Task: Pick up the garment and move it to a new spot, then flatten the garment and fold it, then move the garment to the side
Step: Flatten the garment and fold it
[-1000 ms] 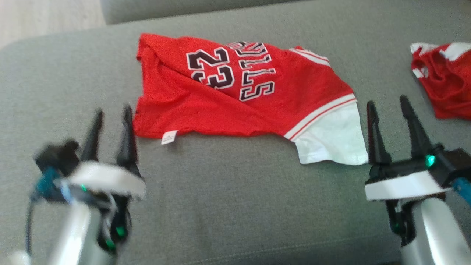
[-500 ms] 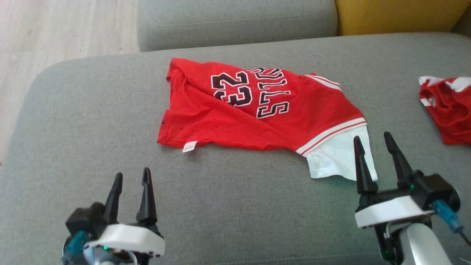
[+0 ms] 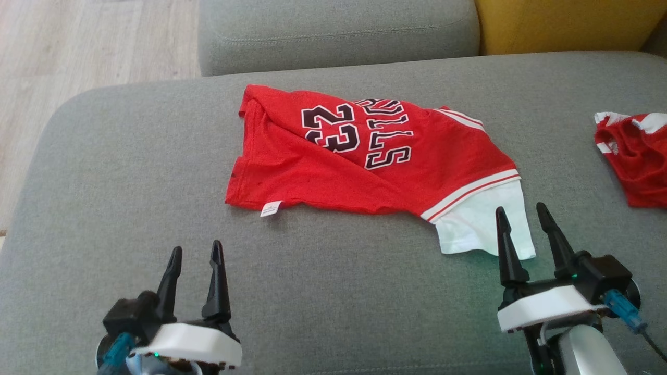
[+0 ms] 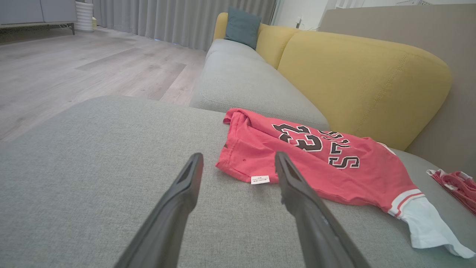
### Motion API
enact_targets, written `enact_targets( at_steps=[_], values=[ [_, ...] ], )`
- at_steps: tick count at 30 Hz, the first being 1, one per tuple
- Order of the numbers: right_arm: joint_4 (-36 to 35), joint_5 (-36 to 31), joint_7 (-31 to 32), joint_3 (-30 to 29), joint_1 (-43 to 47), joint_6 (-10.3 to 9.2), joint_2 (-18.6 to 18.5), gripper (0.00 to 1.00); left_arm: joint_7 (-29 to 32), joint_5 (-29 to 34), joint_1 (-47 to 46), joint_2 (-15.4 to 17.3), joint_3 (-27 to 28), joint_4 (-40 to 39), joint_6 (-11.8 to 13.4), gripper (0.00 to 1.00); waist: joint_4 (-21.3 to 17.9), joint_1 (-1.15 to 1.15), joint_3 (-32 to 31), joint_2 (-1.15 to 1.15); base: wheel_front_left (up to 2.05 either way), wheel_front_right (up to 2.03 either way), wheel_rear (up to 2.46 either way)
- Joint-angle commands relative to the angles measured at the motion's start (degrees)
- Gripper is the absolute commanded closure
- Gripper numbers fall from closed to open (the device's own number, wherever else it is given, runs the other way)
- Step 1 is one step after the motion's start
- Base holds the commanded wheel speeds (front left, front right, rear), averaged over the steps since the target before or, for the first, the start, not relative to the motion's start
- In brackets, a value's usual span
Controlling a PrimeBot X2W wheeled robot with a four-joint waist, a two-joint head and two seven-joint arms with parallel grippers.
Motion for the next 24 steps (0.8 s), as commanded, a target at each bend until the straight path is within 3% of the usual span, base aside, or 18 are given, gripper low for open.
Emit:
enact_targets(
  at_steps=[1, 13, 16, 24],
  values=[
    [-1.63, 0.27, -0.73, 1.46, -2.08, -0.05, 0.03, 0.00, -0.70, 0.71, -1.48, -0.42, 2.43, -1.72, -0.26, 0.00, 0.02, 0.00, 0.02, 0.00, 0.00, 0.00, 0.00],
    [-1.25, 0.22, -0.79, 1.01, -2.50, -0.05, 0.03, 0.00, -0.71, 1.68, -1.42, -1.12, 3.22, -1.33, -1.05, 0.00, 0.04, 0.00, 0.29, 0.00, 0.00, 0.00, 0.00],
    [0.03, -0.44, -0.01, -2.76, -2.51, -0.05, 0.03, 0.00, -0.71, 1.95, -1.33, -1.25, 3.25, -1.52, -1.14, 0.00, -0.05, 0.00, 0.62, 0.00, 0.00, 0.00, 0.00],
    [5.99, -1.12, 10.11, -11.52, -4.37, -0.05, 0.04, 0.00, -0.71, 2.25, -1.91, -1.41, 2.41, -1.26, -1.32, 0.00, 0.42, 0.00, 3.23, 0.00, 0.00, 0.00, 0.00]
  ],
)
